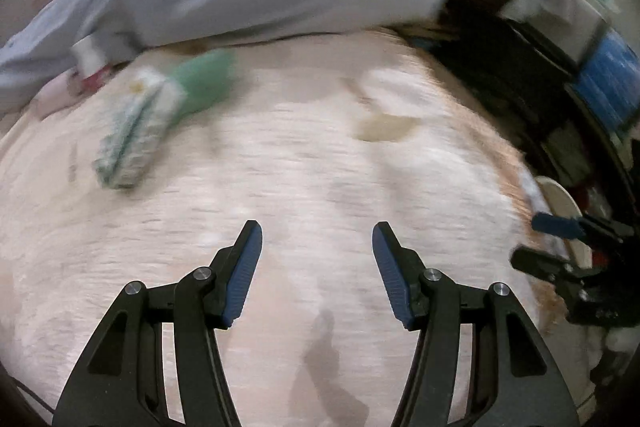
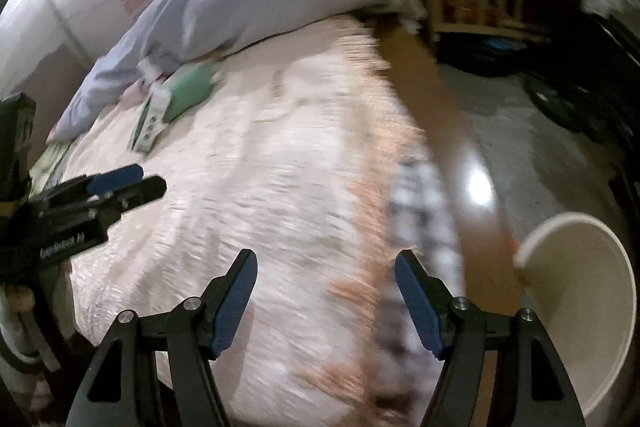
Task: Collect trash
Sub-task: 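Move both tools back over the milk carton and green plush, then grasp the white milk carton with the left tool while the right tool grasps the green plush toy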
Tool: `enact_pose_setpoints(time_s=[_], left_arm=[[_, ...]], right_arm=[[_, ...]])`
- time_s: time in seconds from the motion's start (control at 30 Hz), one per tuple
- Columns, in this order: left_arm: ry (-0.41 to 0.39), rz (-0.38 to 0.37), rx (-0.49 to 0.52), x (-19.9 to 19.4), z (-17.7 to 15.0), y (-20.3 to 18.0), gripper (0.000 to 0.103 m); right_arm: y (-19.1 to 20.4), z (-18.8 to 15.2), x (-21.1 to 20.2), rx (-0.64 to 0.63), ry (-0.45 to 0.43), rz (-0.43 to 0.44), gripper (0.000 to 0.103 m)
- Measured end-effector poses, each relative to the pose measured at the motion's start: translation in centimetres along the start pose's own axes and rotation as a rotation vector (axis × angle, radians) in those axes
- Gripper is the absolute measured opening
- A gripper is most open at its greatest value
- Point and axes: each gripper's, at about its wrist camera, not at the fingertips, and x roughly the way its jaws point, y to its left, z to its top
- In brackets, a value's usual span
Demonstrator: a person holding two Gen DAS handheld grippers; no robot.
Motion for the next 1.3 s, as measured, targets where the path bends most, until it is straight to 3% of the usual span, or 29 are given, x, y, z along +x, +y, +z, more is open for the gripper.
enact_pose_setpoints(time_s=[0.2,0.43,0.63,0.8,1.0,1.07,1.1,1.2,1.3], left_arm=[[-0.043,0.044,-0.099,1.0,1.9,7.9,0.056],[-0.063,0.052,-0.111,3.8,4.4,13.8,0.056],[-0.055,0.036,-0.040,6.4,6.3,15.4,0.057],[-0.062,0.036,-0.002,7.8,7.6,15.9,0.070],[-0.017,0.065,0.028,9.9,9.0,16.2,0.074],[0.014,0.067,0.005,10.5,9.3,16.6,0.072],[0.018,0.064,-0.013,10.5,9.3,17.0,0.063],[0.038,0.030,-0.087,9.8,9.3,18.8,0.053],[0.049,0.013,-0.150,8.6,8.6,20.4,0.049]], right_arm=[[4.8,2.5,3.6,-0.095,0.049,0.048,0.070],[8.4,5.8,6.9,-0.135,0.068,0.094,0.075],[10.0,8.6,9.6,-0.177,0.081,0.103,0.077],[10.7,11.1,11.9,-0.192,0.093,0.114,0.078],[11.0,13.0,14.1,-0.191,0.099,0.124,0.078],[11.2,13.8,14.7,-0.183,0.096,0.131,0.079],[11.4,14.1,15.0,-0.180,0.095,0.135,0.079],[12.2,15.2,15.5,-0.175,0.082,0.160,0.079],[13.2,16.1,16.2,-0.176,0.070,0.177,0.079]])
